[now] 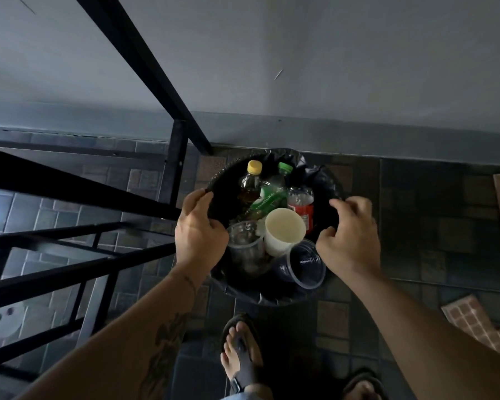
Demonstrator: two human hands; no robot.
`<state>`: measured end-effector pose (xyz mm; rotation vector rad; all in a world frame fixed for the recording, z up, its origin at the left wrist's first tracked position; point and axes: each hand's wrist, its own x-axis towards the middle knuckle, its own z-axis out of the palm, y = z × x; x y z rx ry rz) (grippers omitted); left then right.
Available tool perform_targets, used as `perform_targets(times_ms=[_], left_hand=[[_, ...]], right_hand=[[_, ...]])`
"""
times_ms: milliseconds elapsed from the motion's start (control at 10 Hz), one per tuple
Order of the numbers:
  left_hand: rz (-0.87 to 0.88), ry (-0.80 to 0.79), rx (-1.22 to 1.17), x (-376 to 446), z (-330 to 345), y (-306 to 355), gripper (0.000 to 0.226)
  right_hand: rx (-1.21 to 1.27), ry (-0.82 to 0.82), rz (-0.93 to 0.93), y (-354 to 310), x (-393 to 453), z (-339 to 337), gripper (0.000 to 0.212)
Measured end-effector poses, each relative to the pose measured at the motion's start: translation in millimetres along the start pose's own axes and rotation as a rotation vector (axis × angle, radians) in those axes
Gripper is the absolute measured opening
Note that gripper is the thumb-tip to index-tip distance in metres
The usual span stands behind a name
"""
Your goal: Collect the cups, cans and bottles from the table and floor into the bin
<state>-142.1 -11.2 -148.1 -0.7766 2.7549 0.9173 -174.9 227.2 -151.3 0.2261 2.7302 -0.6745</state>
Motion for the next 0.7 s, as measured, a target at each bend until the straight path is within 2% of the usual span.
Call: perform_targets(times_ms=[200,400,600,700], left_hand=[[-0.048,-0.165,0.071,-17,-4,0,0.066],[-0.122,-0.443,0.197,-26,-41,23,0.068],[-0.079,-0.497,0.251,-61,-118,86,0.064],[0.007,-0.438,0.237,-92,-164,120,0.059]], right_hand=[[-0.051,-0.152,-0.071,7,-13,-13,0.061],[-0.087,-0.413,-0.084,-2,-31,-53,0.072],[-0.118,-0.462,-0.122,-38,-65,-139,0.064],[-0.149,-0.430,-0.216,-66,-90,-194,0.054]])
